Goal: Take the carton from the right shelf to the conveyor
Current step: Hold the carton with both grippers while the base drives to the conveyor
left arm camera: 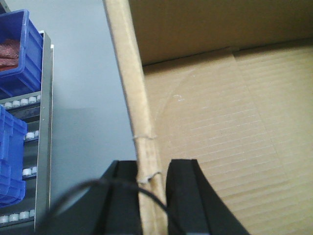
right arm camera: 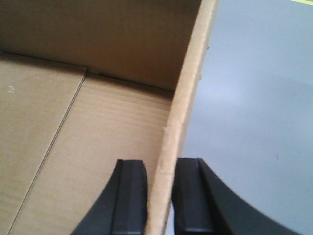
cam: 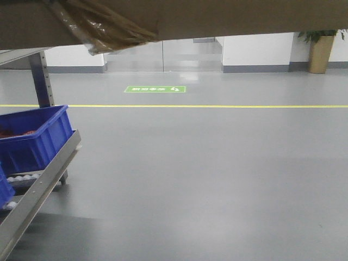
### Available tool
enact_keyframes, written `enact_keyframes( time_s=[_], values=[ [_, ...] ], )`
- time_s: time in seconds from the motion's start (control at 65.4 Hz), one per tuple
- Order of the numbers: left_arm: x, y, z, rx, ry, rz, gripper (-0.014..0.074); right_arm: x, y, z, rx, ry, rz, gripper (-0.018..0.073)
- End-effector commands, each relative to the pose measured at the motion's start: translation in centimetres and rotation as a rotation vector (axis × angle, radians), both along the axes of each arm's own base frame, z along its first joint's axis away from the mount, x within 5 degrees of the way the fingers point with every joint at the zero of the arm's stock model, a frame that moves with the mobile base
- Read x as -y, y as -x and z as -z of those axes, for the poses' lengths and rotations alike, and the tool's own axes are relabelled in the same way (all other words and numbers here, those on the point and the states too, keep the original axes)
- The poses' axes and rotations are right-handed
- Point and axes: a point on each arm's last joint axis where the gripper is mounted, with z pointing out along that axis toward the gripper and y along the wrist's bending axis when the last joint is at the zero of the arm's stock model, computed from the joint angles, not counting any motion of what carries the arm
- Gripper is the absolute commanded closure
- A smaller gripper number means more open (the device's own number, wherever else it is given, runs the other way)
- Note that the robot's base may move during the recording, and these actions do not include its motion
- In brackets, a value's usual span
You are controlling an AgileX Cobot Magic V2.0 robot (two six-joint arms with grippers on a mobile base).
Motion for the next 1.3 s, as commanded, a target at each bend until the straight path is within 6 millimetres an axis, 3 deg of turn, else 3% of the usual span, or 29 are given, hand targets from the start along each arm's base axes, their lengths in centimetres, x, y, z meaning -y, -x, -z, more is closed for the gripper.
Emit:
enact_keyframes(
  time_s=[0.0, 1.284],
  values=[
    [1.05, 0.48, -0.66, 0.035, 0.088, 0.078, 0.0615, -0.41, -0.06, -0.94, 0.079, -0.061, -0.029, 0.0618],
    [1.05, 0.48, -0.66, 0.035, 0.088, 0.078, 0.0615, -0.41, -0.06, -0.94, 0.079, -0.061, -0.029, 0.0618]
  ],
)
